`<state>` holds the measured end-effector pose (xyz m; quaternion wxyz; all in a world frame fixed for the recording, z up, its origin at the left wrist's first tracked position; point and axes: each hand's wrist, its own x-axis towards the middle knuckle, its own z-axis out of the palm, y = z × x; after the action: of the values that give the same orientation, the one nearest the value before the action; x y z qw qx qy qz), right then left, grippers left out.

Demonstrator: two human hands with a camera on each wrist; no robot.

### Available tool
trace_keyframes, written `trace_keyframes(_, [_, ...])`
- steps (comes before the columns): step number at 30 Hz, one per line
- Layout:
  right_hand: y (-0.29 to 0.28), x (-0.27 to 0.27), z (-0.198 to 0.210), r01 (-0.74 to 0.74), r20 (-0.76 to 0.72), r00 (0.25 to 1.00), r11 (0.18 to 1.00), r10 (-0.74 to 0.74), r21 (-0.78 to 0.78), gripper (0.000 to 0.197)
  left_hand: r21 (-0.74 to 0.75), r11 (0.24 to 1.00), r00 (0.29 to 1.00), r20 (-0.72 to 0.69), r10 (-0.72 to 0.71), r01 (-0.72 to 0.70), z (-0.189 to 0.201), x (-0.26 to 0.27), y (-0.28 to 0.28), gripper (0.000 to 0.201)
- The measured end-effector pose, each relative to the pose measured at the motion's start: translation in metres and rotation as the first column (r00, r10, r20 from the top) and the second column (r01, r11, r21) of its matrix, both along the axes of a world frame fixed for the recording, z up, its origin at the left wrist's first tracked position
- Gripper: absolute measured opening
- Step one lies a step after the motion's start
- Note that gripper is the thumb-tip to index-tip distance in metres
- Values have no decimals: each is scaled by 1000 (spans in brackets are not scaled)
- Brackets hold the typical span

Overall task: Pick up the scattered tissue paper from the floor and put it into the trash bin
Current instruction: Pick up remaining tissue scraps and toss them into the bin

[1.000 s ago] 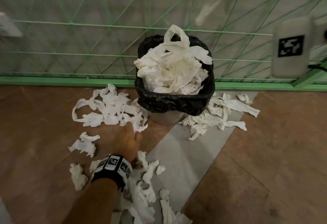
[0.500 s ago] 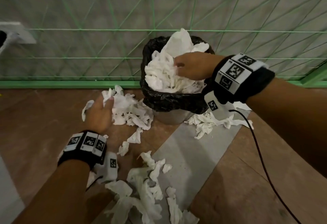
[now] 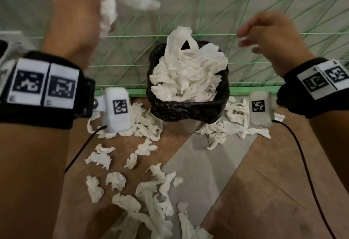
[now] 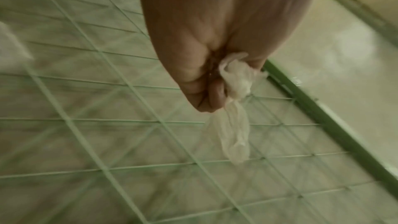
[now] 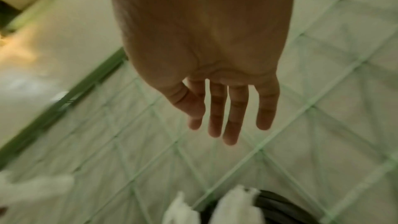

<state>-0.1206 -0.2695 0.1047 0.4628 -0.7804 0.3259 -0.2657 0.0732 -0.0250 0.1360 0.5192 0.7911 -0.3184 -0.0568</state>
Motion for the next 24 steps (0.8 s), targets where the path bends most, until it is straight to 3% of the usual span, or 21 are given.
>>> trace_keyframes(2, [-25,-15,-32,144,-4,990,988,-144,53,14,-28,998,999,8,-51,51,9,-15,-24,23])
trace_keyframes(3, [-39,-25,-56,206,-86,976,976,-199,77,13,-19,998,996,65,-66,67,9,-24,-35,13])
trace_keyframes(4, [-53,-35,-80,260,-187,952,963,-243,70,11,18,997,987,142,-71,69,3,-30,-49,17])
trace_keyframes(6, [-69,-56,-119,312,-467,844,950,-262,30,32,176,982,956,270,-113,66,-19,-38,-69,35])
trace_keyframes(8, [-68,-80,-152,311,-717,662,950,-221,-5,40,372,925,927,313,-209,83,-49,-40,-82,37])
trace_keyframes(9, [-67,-94,-173,324,-769,609,946,-192,20,43,465,880,910,319,-264,92,-64,-42,-85,37])
trace_keyframes(11, [-62,-119,-213,380,-785,598,919,-158,105,61,616,782,894,293,-338,94,-88,-42,-89,36])
trace_keyframes(14, [-60,-138,-254,284,-806,566,959,-173,-6,88,736,666,903,196,-382,122,-106,-44,-95,38])
trace_keyframes(16, [-48,-129,-260,136,-833,534,987,-145,-85,92,812,573,890,173,-422,114,-112,-49,-98,40])
trace_keyframes(18, [-25,-107,-257,20,-813,582,1000,-30,-23,93,862,499,877,174,-447,84,-113,-54,-99,45])
trace_keyframes(20, [-11,-87,-264,-144,-833,550,989,64,-19,83,844,531,891,182,-417,77,-109,-57,-97,46])
trace_keyframes(22, [4,-75,-268,-303,-887,451,952,97,-51,57,757,651,894,256,-368,51,-102,-60,-91,40])
trace_keyframes(24, [15,-66,-264,-355,-905,422,928,56,-108,35,627,777,919,272,-284,55,-94,-58,-84,37])
